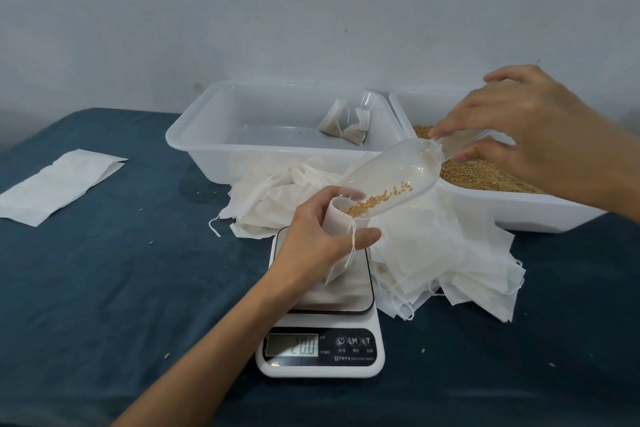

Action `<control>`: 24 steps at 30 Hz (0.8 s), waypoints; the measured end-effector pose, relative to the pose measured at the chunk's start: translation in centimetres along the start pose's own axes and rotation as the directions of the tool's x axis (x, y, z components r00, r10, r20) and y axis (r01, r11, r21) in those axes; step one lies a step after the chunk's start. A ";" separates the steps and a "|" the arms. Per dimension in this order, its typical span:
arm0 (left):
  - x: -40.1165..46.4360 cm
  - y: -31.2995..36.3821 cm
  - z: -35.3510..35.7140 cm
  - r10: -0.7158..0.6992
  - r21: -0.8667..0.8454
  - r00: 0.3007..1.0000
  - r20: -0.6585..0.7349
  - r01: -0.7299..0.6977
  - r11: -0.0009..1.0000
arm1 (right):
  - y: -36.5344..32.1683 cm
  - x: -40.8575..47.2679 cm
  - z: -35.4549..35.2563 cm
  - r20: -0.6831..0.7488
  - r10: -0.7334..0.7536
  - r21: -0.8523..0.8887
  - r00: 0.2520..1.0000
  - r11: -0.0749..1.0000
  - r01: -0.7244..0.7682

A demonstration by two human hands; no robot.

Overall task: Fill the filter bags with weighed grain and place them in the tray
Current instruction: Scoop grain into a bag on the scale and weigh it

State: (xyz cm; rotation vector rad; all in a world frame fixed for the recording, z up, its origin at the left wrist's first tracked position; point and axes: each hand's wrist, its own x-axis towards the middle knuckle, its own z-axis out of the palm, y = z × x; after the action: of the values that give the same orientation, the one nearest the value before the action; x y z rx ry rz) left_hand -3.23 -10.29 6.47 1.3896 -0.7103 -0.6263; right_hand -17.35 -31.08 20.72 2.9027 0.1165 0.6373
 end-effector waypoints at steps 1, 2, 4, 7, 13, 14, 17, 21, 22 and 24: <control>0.0 -0.1 -0.1 0.003 -0.002 1.000 0.002 -0.003 1.000 | 0.0 0.0 0.0 -0.004 -0.005 -0.004 1.000 1.000 0.005; 0.0 -0.1 -0.1 0.004 -0.003 1.000 0.003 -0.004 1.000 | 0.0 0.0 0.1 -0.008 -0.011 -0.009 1.000 1.000 0.011; -0.1 -0.1 0.0 0.000 0.000 1.000 0.002 0.000 1.000 | 0.0 0.0 0.2 -0.015 -0.018 -0.017 1.000 1.000 0.018; -0.2 0.0 0.1 -0.004 0.006 1.000 -0.004 0.004 1.000 | -0.1 -0.1 0.2 -0.012 -0.023 -0.035 1.000 0.999 0.023; -0.3 0.2 0.1 -0.002 -0.014 1.000 -0.013 0.002 1.000 | -0.2 0.0 -0.1 0.003 -0.021 -0.051 1.000 0.998 0.022; -0.3 0.3 0.1 -0.001 -0.014 1.000 -0.013 0.001 1.000 | -0.2 0.1 -0.2 0.003 -0.025 -0.056 1.000 0.998 0.025; -0.2 0.1 0.1 -0.001 -0.012 1.000 -0.013 0.001 1.000 | -0.1 0.1 -0.2 0.000 -0.027 -0.054 1.000 0.998 0.027; -0.1 0.0 0.1 0.006 -0.013 1.000 -0.012 -0.006 1.000 | 0.0 0.0 -0.2 -0.005 -0.027 -0.056 1.000 0.998 0.027; 0.0 -0.1 0.1 0.008 -0.012 1.000 -0.013 -0.008 1.000 | 0.1 0.0 -0.1 -0.008 -0.030 -0.057 1.000 0.998 0.029; 0.0 -0.1 0.1 0.008 -0.012 1.000 -0.018 -0.009 1.000 | 0.1 0.1 -0.1 -0.015 -0.038 -0.057 0.999 0.998 0.037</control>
State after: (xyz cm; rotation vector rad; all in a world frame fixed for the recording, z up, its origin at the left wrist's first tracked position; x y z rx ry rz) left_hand -3.34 -10.34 6.39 1.3793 -0.6966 -0.6095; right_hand -17.33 -31.13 20.89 2.8343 0.1514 0.6476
